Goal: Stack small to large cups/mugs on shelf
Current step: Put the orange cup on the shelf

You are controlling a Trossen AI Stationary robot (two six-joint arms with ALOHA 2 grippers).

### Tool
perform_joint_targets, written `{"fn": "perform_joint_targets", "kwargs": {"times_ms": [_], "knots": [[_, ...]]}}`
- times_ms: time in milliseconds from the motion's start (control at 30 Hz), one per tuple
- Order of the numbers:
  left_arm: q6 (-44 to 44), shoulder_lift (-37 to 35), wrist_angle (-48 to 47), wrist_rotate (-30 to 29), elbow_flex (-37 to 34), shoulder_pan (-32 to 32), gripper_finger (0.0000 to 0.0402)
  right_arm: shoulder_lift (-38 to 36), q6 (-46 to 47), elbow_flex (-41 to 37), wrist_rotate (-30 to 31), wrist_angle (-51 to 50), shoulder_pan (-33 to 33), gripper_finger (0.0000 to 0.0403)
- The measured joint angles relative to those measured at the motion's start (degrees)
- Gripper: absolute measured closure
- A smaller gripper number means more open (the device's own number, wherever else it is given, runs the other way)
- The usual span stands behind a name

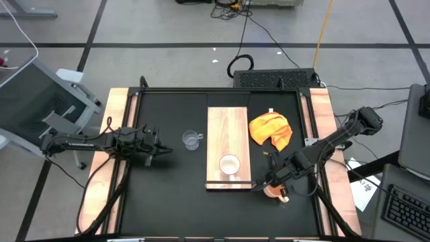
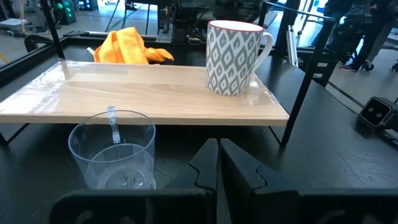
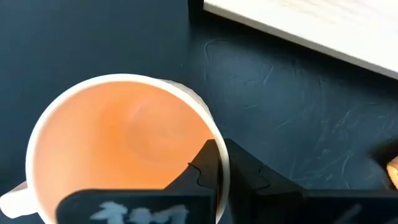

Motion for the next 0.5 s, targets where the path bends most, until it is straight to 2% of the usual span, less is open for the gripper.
{"fn": "perform_joint_targets", "kwargs": {"times_ms": [167,300,500], "knots": [[0.0,0.0,0.0,0.0,0.0,0.0,0.0380,-2.6,-0.5,0.0,0.3,-1.3,-1.0,0.0401],[0.0,0.0,0.0,0.0,0.0,0.0,0.0380,-5.3,-0.6,0.0,4.0,-3.6,-1.6,0.0401],[0.0,0.0,0.0,0.0,0.0,0.0,0.0380,-9.7,-0.6,0.0,5.0,-4.3,-2.1,0.0402]]}}
